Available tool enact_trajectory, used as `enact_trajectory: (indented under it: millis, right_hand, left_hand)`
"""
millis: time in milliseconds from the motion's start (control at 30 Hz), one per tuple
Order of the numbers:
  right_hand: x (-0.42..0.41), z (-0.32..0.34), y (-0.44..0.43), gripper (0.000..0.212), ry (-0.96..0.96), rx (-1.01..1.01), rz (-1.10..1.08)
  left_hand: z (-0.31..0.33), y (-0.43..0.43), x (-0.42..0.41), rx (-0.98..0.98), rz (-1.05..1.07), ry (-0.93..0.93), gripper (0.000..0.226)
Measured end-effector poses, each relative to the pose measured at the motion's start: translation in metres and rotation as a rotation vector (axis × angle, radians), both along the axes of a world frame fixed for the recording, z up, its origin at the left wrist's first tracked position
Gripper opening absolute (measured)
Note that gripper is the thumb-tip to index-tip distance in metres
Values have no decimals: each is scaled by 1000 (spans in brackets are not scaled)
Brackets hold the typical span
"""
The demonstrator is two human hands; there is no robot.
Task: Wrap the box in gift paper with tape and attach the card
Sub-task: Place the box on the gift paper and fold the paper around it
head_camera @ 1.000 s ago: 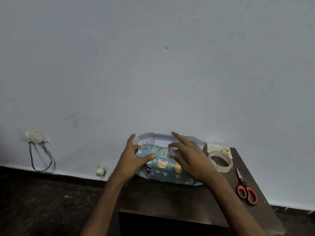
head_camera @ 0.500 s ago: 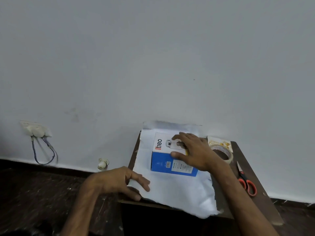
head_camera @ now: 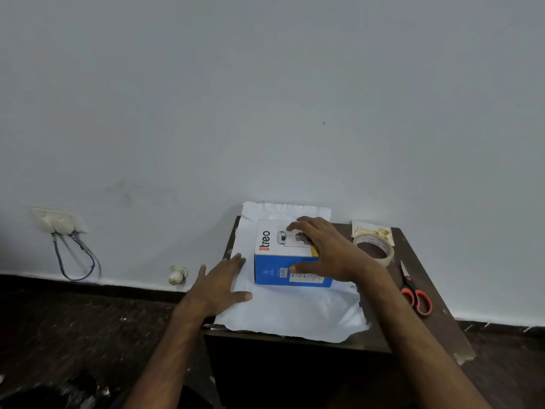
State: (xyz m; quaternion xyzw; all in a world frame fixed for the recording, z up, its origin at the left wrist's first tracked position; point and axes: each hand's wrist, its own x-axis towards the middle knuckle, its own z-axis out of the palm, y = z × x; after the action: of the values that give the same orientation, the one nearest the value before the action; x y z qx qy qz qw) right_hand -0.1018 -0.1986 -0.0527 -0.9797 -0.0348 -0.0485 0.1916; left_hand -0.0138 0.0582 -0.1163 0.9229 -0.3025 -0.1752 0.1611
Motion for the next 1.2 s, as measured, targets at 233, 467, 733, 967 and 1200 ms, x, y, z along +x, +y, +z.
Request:
enact_trajectory:
  millis: [233, 467, 733, 967, 1200]
  right_hand:
    - [-4, 2, 5, 79, 6, 11, -19]
    - [-7, 2, 7, 78, 10, 18, -12]
    - [-1, -1, 8, 79, 33, 16, -16]
    - [-19, 7, 20, 91, -98, -163, -24]
    - [-114, 24, 76, 67, 227, -116, 135]
  left_hand:
    - [1, 0, -8, 58, 2, -3, 79]
    - [4, 0, -10, 95, -4, 21, 82]
    - [4, 1, -11, 44, 18, 52, 85]
    - [23, -2, -12, -215, -61, -98, 107]
    - [42, -17, -12, -317, -182, -252, 60]
